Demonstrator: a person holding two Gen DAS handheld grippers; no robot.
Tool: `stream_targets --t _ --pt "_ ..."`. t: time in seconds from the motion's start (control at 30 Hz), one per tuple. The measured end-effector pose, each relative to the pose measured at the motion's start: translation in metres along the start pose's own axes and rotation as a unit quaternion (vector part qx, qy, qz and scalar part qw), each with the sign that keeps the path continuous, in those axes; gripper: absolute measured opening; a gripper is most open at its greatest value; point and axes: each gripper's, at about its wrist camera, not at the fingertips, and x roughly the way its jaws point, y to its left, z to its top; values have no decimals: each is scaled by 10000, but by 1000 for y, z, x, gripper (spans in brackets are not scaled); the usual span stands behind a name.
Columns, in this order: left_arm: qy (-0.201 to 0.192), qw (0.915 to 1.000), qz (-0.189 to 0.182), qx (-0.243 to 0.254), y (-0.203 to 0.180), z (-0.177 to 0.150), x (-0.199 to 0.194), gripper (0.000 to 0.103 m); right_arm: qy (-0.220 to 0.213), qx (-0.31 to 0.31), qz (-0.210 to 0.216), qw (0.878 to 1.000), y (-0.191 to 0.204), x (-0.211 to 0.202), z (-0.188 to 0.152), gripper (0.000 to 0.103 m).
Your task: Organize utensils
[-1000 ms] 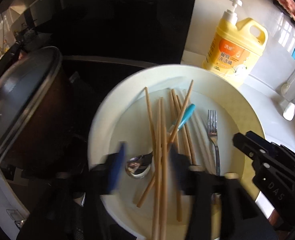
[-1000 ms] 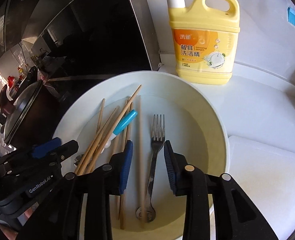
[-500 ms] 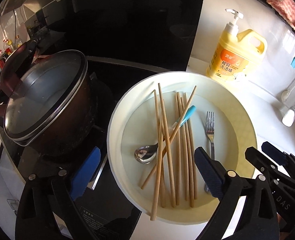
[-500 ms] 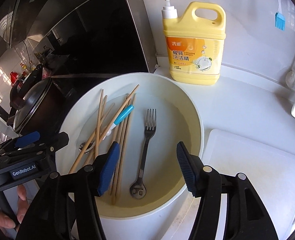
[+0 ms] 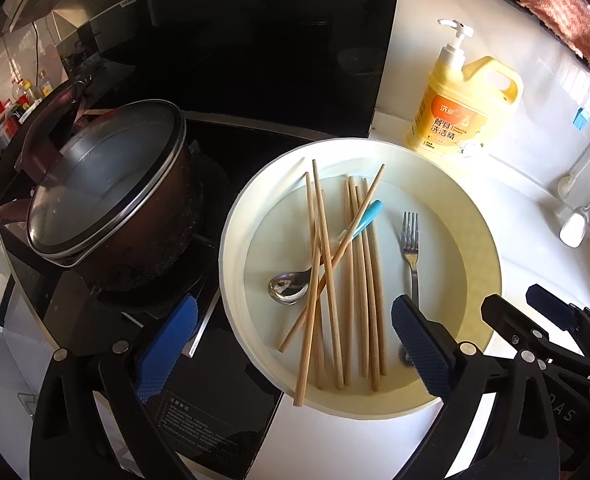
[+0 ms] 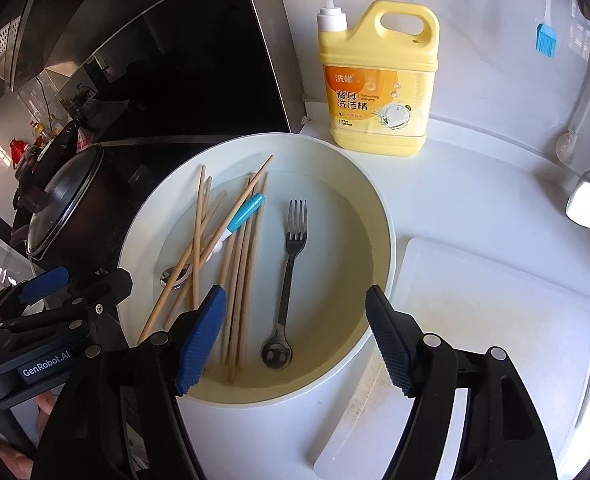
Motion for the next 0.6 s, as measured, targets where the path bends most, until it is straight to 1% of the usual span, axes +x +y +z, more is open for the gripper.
stream_targets --t 0.3,0.6 --pt "13 9999 115 -53 5 0 -9 97 76 1 -11 10000 4 -6 -2 71" --pt "4 10000 39 -70 8 -2 -16 97 24 -55 -71 10000 6 -13 -2 71"
